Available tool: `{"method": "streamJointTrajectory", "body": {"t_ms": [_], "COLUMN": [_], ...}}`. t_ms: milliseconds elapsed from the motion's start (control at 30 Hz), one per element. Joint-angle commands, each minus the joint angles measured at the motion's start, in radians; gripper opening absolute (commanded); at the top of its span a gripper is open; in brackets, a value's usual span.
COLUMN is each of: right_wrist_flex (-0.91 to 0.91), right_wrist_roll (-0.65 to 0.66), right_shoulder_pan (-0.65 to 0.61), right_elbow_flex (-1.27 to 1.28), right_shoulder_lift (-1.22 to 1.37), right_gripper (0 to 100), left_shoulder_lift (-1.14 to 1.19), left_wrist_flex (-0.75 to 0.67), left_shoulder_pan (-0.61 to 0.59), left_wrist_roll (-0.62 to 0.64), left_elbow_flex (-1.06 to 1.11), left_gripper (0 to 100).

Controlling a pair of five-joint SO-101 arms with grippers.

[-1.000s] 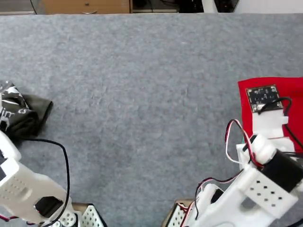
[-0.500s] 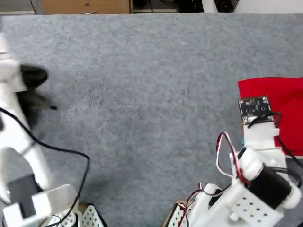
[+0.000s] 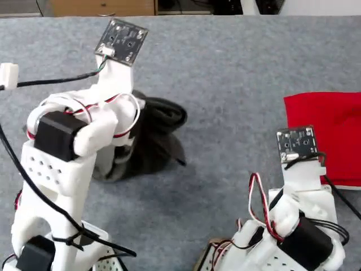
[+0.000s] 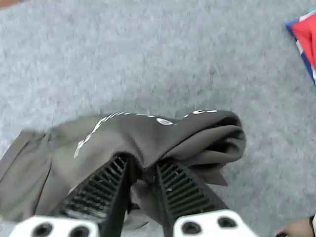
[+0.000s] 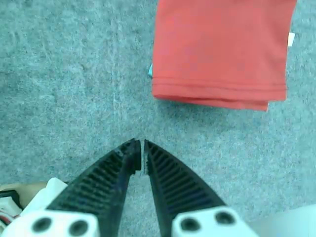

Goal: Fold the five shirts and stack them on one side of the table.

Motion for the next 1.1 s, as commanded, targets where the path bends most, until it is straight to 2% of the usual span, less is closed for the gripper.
{"method": "streamJointTrajectory", "body": {"t_ms": [0,67,133,200,300,433,567,700,900,1067], "right_wrist_flex": [0.014,0.012,0.012,0.005,-0.018,-0.041,-0.015,0.012,0.002,-0.121], "right_wrist_roll": [-0.006,-0.005,0.021,0.037,0.035,-0.011,-0.054,-0.057,-0.049,-0.057], "right_shoulder_pan": [-0.013,-0.013,-0.015,-0.038,-0.11,-0.275,-0.444,-0.607,-0.888,-1.089], "right_elbow_flex": [0.001,0.001,0.001,0.001,0.001,0.008,0.012,-0.041,-0.091,-0.093], "right_shoulder_lift": [-0.001,-0.001,-0.001,-0.001,0.001,0.033,0.183,0.371,0.584,0.687], "right_gripper": [2.5,2.6,2.6,2.6,2.6,2.6,2.6,2.3,2.3,2.7], "left_shoulder_lift": [-0.027,-0.027,-0.021,-0.002,0.001,0.001,0.001,0.001,0.001,0.008], "left_wrist_flex": [0.028,0.026,0.008,-0.055,-0.163,-0.209,-0.135,-0.084,-0.123,-0.212], "left_shoulder_pan": [-0.091,-0.187,-0.276,-0.364,-0.523,-0.738,-0.924,-1.065,-1.198,-1.293], "left_wrist_roll": [-0.051,-0.061,-0.103,-0.187,-0.235,-0.236,-0.238,-0.315,-0.328,-0.325], "left_elbow_flex": [0.097,0.181,0.264,0.359,0.422,0.387,0.353,0.353,0.354,0.354], "left_gripper": [15,21,22,22,22,22,22,22,22,22]}}
